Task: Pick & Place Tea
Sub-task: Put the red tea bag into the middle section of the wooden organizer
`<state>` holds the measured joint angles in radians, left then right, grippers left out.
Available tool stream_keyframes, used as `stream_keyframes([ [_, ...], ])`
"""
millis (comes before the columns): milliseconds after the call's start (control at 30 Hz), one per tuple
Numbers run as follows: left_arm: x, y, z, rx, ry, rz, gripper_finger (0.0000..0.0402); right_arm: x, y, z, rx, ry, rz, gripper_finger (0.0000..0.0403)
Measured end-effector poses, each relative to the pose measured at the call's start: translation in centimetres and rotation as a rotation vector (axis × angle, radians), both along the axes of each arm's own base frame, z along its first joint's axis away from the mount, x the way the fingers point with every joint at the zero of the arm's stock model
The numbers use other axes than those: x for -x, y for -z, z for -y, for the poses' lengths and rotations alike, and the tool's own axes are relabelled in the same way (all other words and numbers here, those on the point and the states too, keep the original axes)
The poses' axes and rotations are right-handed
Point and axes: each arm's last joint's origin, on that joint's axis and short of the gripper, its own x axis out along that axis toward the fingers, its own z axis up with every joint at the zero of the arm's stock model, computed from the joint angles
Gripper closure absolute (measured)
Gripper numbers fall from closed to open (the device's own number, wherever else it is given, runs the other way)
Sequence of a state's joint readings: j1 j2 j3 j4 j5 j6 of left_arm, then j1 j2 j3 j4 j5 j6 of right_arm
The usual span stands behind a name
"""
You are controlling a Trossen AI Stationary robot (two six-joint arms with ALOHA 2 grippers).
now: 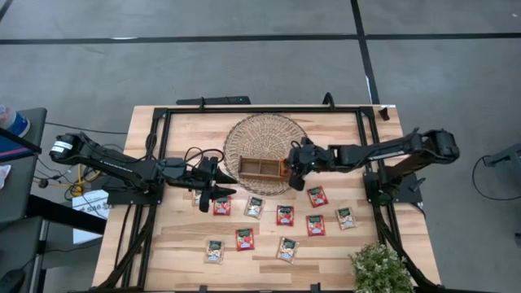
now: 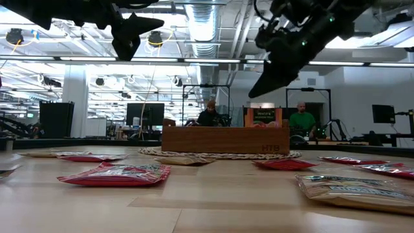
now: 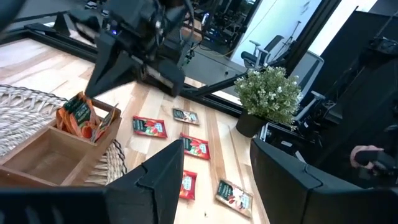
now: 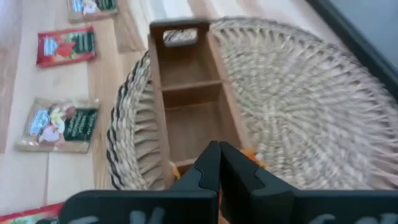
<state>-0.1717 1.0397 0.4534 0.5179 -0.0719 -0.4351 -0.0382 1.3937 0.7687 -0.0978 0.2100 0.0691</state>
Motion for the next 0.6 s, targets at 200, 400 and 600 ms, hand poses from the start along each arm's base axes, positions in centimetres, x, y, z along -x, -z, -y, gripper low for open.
stream_keyframes([
  [200, 0.0, 0.0, 0.0, 0.004, 0.007, 0.001, 0.0224, 1.9, -2.5, 0.0, 0.008, 0.011, 0.045, 0.0403],
  [400, 0.0, 0.1, 0.1, 0.008, 0.030, -0.008, 0.0224, 6.9, -6.5, -0.6, -0.027, 0.036, -0.079, 0.0403],
  [600, 0.0, 0.4, 0.1, 0.071, 0.023, -0.048, 0.0224, 12.2, -7.1, -2.8, -0.214, -0.020, -0.128, 0.0403],
])
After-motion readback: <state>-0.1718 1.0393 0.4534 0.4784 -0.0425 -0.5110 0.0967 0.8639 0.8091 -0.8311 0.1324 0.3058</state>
